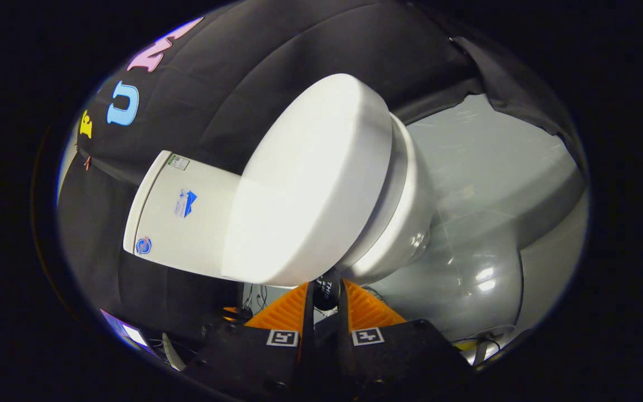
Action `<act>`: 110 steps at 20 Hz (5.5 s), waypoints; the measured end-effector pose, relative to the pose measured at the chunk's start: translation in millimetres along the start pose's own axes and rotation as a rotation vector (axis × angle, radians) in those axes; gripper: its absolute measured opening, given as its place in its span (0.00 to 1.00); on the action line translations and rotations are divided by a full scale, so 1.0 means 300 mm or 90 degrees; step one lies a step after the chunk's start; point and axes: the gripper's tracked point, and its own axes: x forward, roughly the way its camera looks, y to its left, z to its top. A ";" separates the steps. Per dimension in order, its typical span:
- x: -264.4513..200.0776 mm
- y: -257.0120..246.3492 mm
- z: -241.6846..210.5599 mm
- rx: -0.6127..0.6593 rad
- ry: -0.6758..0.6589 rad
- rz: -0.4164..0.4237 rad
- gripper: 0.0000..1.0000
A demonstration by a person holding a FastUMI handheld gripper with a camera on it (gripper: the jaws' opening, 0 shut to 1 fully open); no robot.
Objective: Open the toilet lid.
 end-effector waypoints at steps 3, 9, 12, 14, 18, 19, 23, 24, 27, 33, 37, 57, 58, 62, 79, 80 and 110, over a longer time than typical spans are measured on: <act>0.010 0.006 0.016 0.060 0.018 0.027 0.13; -0.006 0.009 -0.003 0.045 0.021 0.026 0.05; -0.013 0.014 -0.004 0.017 0.027 0.014 0.05; -0.016 0.016 -0.002 -0.005 0.030 0.004 0.05; -0.048 0.061 0.011 -0.044 0.024 -0.005 0.05; -0.055 0.081 0.017 -0.042 0.021 0.000 0.05; -0.085 0.139 0.035 -0.068 0.003 0.007 0.05; -0.097 0.154 0.041 -0.075 -0.001 0.008 0.05; -0.115 0.189 0.048 -0.086 -0.009 0.008 0.05; -0.167 0.278 0.078 -0.123 -0.018 0.016 0.05; -0.218 0.444 0.104 -0.166 -0.038 0.052 0.05; -0.201 1.008 0.088 -0.421 -0.107 0.118 0.05; -0.190 1.043 0.082 -0.434 -0.108 0.124 0.05; -0.155 1.142 0.060 -0.470 -0.110 0.139 0.05; 0.132 1.516 -0.163 -0.673 -0.104 0.167 0.10; 0.152 1.529 -0.184 -0.692 -0.103 0.173 0.18; -0.804 1.035 0.537 -0.658 -0.633 -0.088 0.99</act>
